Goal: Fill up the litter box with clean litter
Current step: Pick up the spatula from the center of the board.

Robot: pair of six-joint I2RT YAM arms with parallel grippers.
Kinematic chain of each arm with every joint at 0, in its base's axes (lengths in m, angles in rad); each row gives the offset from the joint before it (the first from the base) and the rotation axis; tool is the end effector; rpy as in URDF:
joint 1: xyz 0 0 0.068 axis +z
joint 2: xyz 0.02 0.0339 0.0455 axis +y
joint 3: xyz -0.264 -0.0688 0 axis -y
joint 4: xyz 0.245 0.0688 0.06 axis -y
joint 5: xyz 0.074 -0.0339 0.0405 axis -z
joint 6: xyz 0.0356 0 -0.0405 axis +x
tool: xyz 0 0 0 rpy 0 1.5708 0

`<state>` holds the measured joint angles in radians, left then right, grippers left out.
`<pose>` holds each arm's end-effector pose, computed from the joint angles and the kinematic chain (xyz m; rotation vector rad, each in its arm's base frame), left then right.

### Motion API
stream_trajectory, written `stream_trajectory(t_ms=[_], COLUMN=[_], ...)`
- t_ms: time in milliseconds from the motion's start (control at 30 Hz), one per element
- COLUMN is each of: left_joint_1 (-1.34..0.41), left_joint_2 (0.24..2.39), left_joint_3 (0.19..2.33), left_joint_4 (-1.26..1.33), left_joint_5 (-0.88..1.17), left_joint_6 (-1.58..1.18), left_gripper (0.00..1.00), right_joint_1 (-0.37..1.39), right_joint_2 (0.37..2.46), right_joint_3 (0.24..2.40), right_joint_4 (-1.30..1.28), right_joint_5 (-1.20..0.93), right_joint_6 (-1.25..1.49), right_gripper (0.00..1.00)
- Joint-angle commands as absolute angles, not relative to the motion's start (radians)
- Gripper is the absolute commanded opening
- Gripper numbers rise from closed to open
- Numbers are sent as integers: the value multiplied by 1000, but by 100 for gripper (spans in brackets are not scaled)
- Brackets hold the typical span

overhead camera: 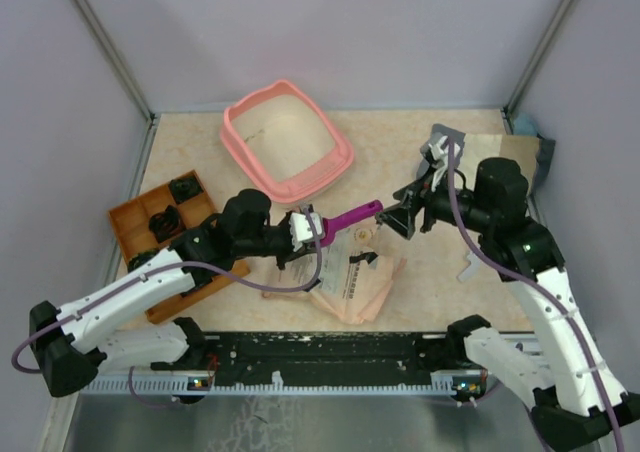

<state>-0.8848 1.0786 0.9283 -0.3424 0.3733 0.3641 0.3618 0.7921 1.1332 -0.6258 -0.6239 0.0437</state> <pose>0.1425 -0.1946 0.3181 1.4124 1.5564 -0.7027 0.1275 0.0705 0.4110 -0.7282 1.7410 0.8562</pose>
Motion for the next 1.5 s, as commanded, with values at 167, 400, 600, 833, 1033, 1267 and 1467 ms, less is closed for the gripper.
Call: stream_trajectory(t_ms=[167, 400, 600, 833, 1033, 1267, 1467], left_joint_1=[-918, -921, -922, -923, -923, -922, -923], left_joint_2=[1069, 1085, 1087, 1099, 1134, 1142, 1147], left_joint_3=[933, 974, 975, 975, 1004, 1010, 1019], left_joint_4=[-453, -532, -556, -587, -626, -637, -649], left_joint_5=[337, 427, 467, 487, 519, 549, 572], left_joint_6=[540, 530, 521, 536, 550, 559, 575], left_gripper=[0, 0, 0, 0, 0, 0, 0], right_joint_1=[498, 694, 728, 758, 766, 777, 800], right_joint_2=[961, 1077, 1127, 1147, 1129, 1139, 1160], right_joint_3=[1226, 1239, 1208, 1170, 1143, 1133, 1140], right_joint_4=[-647, -698, -709, -744, -755, -761, -790], right_joint_5=[-524, -450, -470, -460, -515, -539, -540], right_joint_6=[-35, -115, -145, -157, -149, -168, -197], right_gripper=[68, 63, 51, 42, 40, 44, 44])
